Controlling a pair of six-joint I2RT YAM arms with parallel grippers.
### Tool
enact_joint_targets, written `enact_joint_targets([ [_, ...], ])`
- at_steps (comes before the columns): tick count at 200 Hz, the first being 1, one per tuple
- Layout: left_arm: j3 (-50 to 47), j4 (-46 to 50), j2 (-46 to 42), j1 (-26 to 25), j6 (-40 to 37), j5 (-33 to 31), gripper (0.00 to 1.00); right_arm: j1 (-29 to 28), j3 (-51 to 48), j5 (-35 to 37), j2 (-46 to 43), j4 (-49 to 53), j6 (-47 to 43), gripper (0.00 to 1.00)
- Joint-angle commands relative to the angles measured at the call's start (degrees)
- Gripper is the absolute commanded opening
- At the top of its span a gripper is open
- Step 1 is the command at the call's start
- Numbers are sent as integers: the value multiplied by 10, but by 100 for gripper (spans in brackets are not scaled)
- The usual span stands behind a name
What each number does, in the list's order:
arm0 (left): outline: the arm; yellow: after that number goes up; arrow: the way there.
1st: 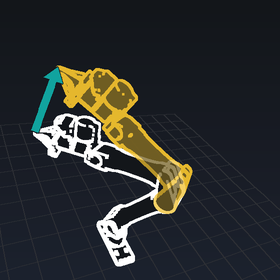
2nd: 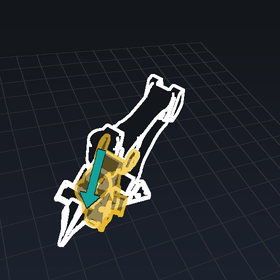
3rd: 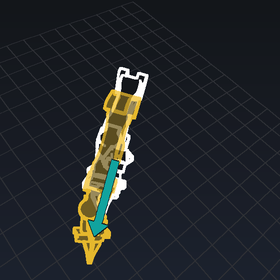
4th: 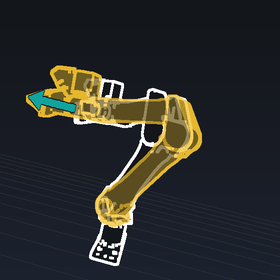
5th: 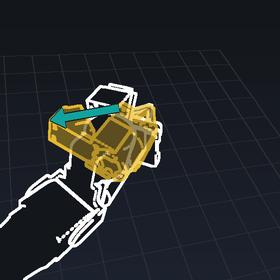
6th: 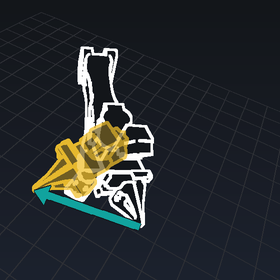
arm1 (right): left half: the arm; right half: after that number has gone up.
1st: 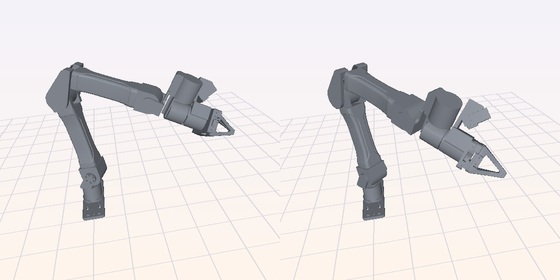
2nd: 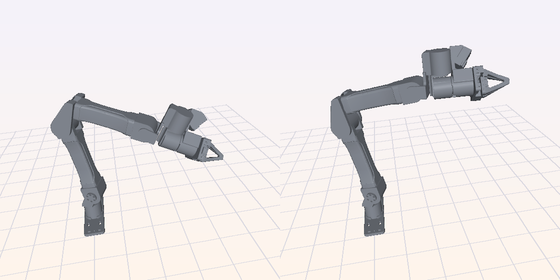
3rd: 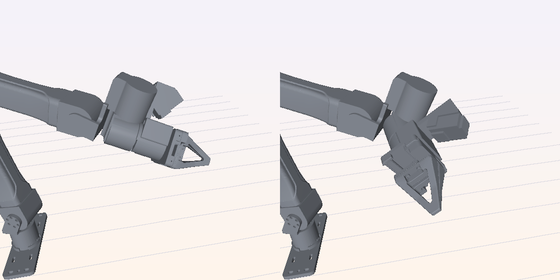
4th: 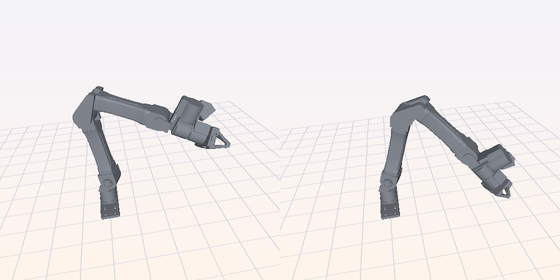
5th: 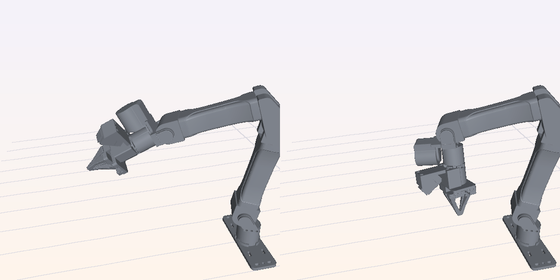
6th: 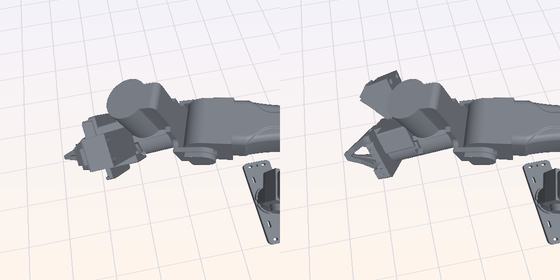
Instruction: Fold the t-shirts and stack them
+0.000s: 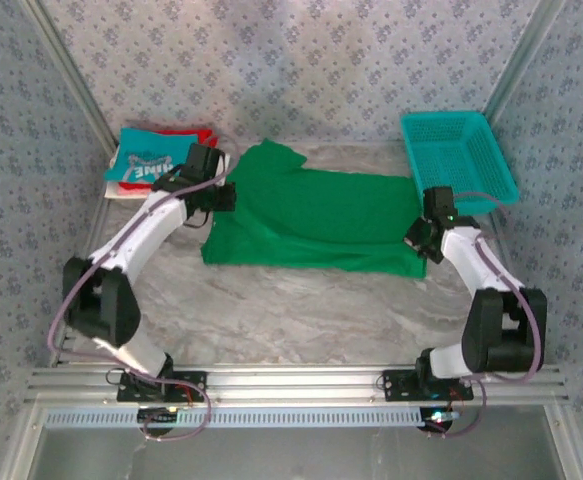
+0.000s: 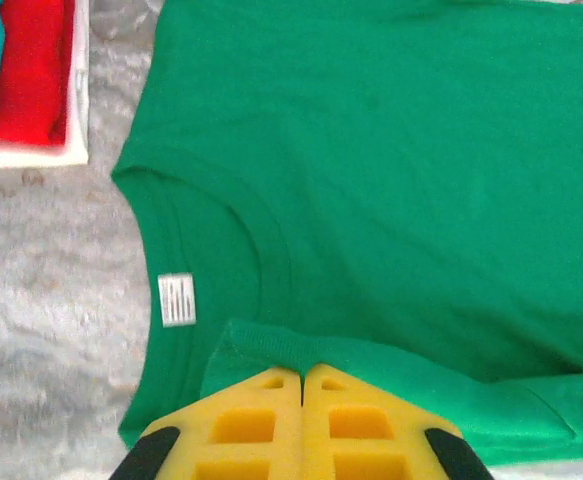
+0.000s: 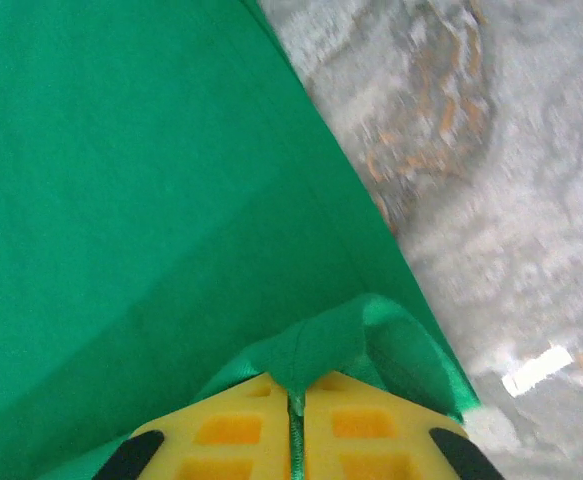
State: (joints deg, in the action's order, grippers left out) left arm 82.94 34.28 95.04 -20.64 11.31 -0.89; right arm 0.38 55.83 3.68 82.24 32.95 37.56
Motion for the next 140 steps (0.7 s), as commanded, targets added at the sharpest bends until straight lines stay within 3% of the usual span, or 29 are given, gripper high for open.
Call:
enact_joint_targets([
  [1, 120, 24, 86, 9, -65, -9, 25, 16, 68, 8, 43, -2, -10, 13],
  [17, 198, 66, 124, 13, -50, -8, 27, 23, 108, 6, 51, 12, -28, 17],
  [29, 198, 62, 104, 12, -26, 6, 31, 24, 120, 11, 38, 33, -37, 25],
  [47, 111, 15, 28, 6, 21, 32, 35, 23, 104, 13, -7, 29, -47, 28],
  [73, -64, -37, -82, -9, 73, 25, 40, 5, 42, 3, -76, 42, -58, 41],
  [101, -225, -98, -138, 7, 85, 24, 41, -12, -33, -47, -125, 18, -58, 41],
  [140, -245, -122, -68, 37, 84, 58, 41, -54, -60, -50, -62, -16, -50, 36],
])
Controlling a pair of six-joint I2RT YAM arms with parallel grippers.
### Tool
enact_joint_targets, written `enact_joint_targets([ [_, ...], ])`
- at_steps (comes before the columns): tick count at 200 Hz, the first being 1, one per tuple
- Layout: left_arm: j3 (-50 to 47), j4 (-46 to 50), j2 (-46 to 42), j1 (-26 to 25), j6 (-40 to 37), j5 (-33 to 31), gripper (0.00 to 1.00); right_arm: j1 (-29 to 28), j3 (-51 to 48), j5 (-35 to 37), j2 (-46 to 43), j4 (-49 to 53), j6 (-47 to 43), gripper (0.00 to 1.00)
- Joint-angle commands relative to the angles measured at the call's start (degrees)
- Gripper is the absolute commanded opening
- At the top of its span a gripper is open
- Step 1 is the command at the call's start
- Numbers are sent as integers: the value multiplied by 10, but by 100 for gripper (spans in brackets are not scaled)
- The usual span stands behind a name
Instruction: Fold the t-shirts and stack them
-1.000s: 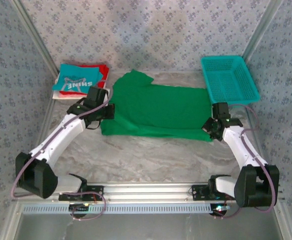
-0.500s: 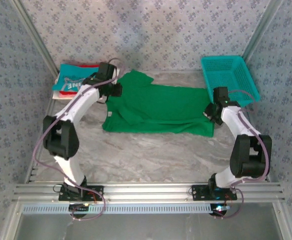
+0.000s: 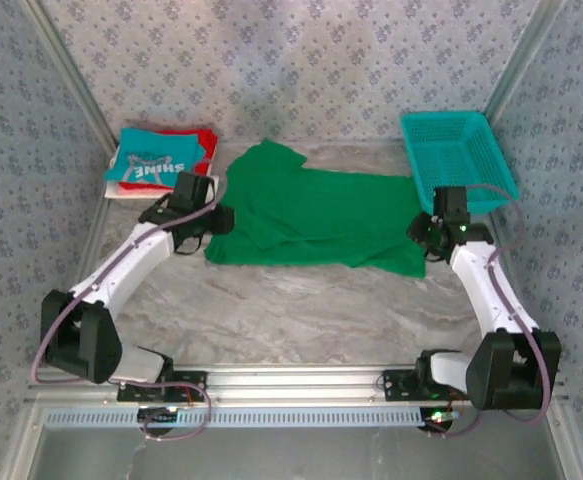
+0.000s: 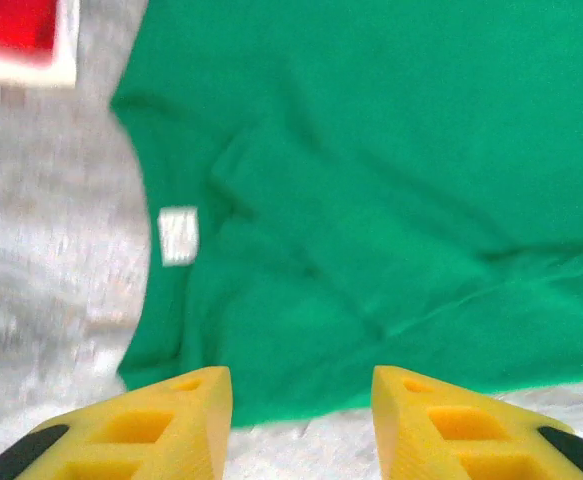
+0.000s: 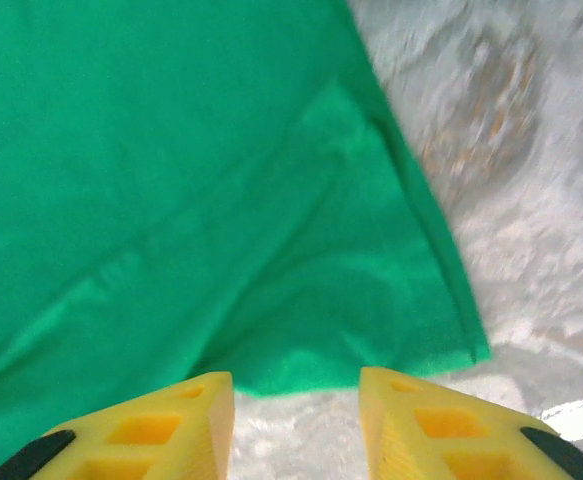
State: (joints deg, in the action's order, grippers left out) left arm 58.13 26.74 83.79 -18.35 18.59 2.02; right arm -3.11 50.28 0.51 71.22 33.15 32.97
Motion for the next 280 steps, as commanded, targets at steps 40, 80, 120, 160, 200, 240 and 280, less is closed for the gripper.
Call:
enact_joint_targets([
  [40, 39, -56, 130, 14, 4, 39, 43, -8, 2, -26, 123, -23, 2, 35],
  [80, 26, -75, 166, 15, -5, 53, 43, 14, -9, -26, 151, -42, 3, 33],
  [120, 23, -60, 194, 36, 12, 38, 19, 39, -26, -38, 172, -61, 1, 33],
  [160, -28, -47, 135, 65, 39, 34, 0, 51, -45, -37, 172, -50, -10, 32],
  [200, -84, 5, 41, 66, 51, 42, 0, 50, -59, -42, 158, -27, -30, 29],
  [240, -138, 31, -58, 67, 77, 55, 0, 64, -68, -41, 146, 6, -48, 27],
  [280, -130, 30, -58, 78, 63, 40, 0, 66, -27, -34, 117, 39, -58, 17],
])
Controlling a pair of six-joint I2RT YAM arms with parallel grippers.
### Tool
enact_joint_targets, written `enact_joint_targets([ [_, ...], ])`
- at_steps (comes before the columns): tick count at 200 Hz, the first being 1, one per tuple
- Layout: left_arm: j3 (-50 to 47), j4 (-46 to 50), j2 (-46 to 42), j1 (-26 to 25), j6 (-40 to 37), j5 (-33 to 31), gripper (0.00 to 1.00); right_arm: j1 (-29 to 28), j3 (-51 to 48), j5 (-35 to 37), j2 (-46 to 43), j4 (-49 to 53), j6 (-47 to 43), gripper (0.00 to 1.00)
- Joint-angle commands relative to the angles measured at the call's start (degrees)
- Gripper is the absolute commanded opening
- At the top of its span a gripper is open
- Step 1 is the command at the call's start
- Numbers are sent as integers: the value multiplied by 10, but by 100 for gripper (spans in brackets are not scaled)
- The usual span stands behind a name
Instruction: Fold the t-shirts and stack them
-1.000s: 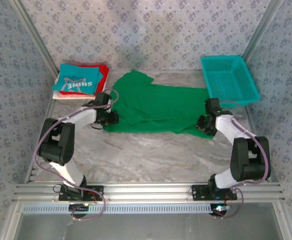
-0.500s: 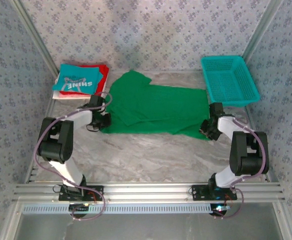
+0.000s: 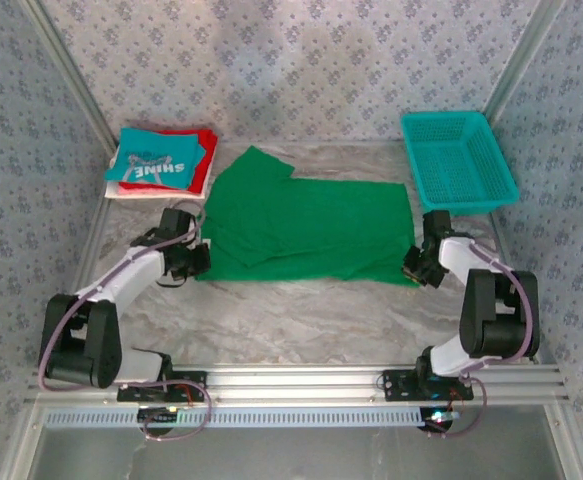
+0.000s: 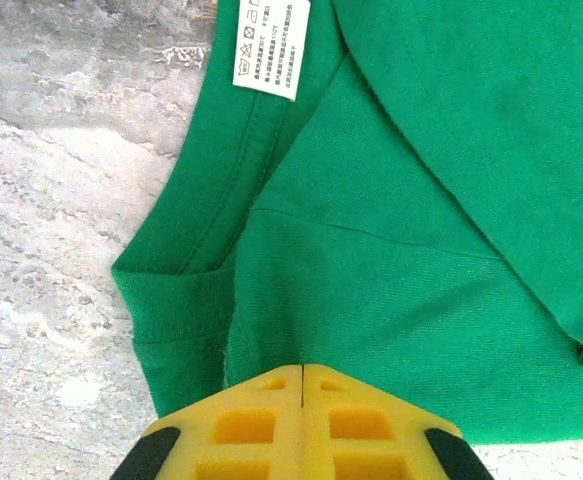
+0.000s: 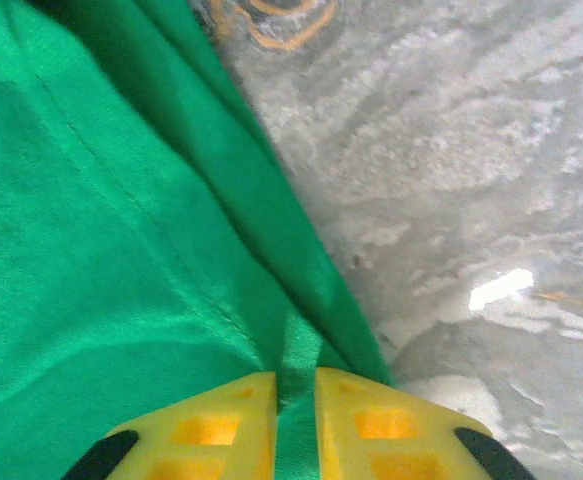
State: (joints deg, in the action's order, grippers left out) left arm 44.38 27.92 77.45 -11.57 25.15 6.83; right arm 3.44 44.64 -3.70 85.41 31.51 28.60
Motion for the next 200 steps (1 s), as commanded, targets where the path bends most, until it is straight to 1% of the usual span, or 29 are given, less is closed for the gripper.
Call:
enact_joint_targets([
  [1, 7, 19, 6, 10, -2, -8, 0, 1, 30, 8, -26, 56, -14, 17],
  [25, 12, 6, 24, 11, -10, -10, 0, 4, 42, 8, -45, 74, -14, 18],
  [36, 13, -7, 32, 11, -18, -8, 0, 4, 47, 8, -46, 67, -21, 24],
  [44, 17, -14, 40, 11, -24, -5, 2, 4, 47, 8, -46, 52, -25, 26],
  [61, 36, -9, 53, 11, -26, -1, 4, -4, 54, -27, -36, 34, -24, 28],
  [66, 40, -8, 53, 11, -25, 0, 7, -9, 59, -36, -30, 32, -23, 28],
  [79, 53, -7, 44, 11, -21, 0, 22, -25, 70, -41, -22, 32, -23, 28],
  [94, 64, -4, 21, 10, -14, -11, 29, -42, 78, -28, -20, 32, -22, 28],
  [102, 67, -7, 7, 9, -10, -15, 34, -48, 80, -19, -20, 21, -20, 28],
  [122, 77, -17, -10, 6, -2, -3, 43, -57, 81, -15, -20, 6, -18, 28],
  [145, 98, -13, 22, -7, 12, 33, 43, -67, 82, -16, -19, -3, -16, 28],
  [172, 94, -36, 56, -60, 37, 30, 44, -75, 78, -14, -16, -12, -11, 28],
  [200, 95, -60, 108, -77, 61, 55, 45, -84, 81, -19, -8, -17, -10, 28],
])
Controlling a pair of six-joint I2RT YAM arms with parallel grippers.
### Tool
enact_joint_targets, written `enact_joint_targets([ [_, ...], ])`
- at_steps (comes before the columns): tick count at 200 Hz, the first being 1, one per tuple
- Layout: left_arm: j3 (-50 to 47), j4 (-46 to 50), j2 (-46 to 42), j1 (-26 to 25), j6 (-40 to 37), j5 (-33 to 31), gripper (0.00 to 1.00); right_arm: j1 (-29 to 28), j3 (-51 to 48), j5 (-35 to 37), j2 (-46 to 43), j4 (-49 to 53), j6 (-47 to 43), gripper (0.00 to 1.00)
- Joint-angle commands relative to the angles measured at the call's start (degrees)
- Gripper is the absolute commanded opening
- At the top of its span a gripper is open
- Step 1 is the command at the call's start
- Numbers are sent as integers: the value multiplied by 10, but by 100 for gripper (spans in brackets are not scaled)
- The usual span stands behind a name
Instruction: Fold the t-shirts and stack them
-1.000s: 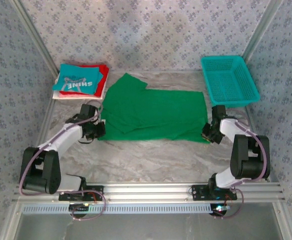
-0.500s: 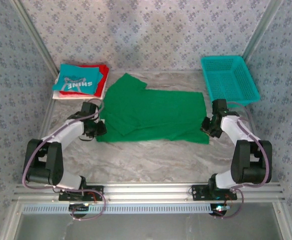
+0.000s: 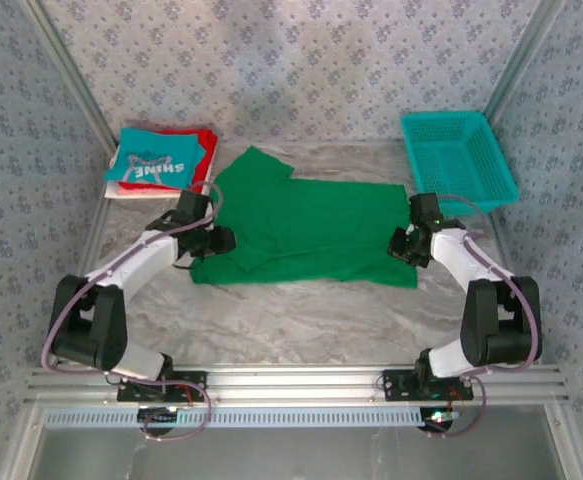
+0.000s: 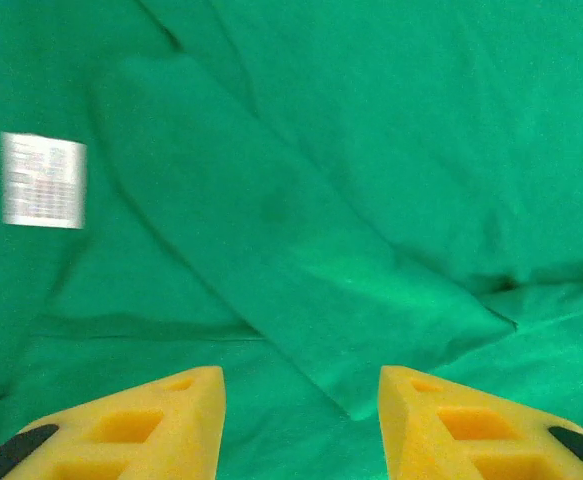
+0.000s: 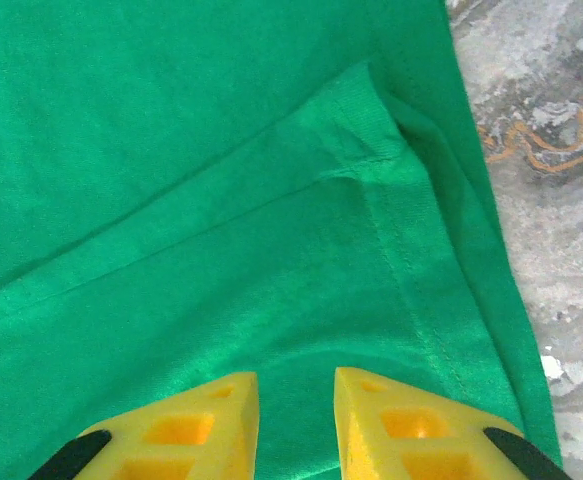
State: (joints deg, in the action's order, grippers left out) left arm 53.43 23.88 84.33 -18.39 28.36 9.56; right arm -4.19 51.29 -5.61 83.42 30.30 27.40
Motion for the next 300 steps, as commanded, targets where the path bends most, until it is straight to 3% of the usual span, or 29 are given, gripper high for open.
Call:
enact_joint_targets([
  [1, 6, -19, 42, -10, 29, 28, 45, -8, 14, 0, 12, -6, 3, 28],
  [66, 42, -16, 111, -53, 44, 5, 47, -11, 15, -3, 26, -13, 2, 28],
  [94, 36, -30, 122, -55, 44, -3, 43, -11, 12, -4, 30, -17, 1, 28],
  [111, 36, -32, 127, -55, 43, -13, 30, -10, 13, -6, 32, -16, 0, 28],
  [144, 42, -34, 125, -55, 39, -18, 16, -10, 14, -6, 30, -13, -2, 28],
  [163, 50, -28, 122, -55, 37, -19, 0, -10, 16, -7, 28, -12, -2, 28],
  [182, 42, -24, 98, -62, 48, -22, 0, -10, 17, -7, 22, -8, -2, 28],
  [202, 12, -28, 54, -77, 66, -46, 21, -10, 15, -3, 15, -6, -4, 28],
  [212, -2, -31, 38, -83, 76, -49, 25, -10, 15, -1, 15, -5, -4, 29],
  [300, -46, -63, 65, -110, 111, -49, 31, -10, 16, -6, 23, -12, -6, 29],
])
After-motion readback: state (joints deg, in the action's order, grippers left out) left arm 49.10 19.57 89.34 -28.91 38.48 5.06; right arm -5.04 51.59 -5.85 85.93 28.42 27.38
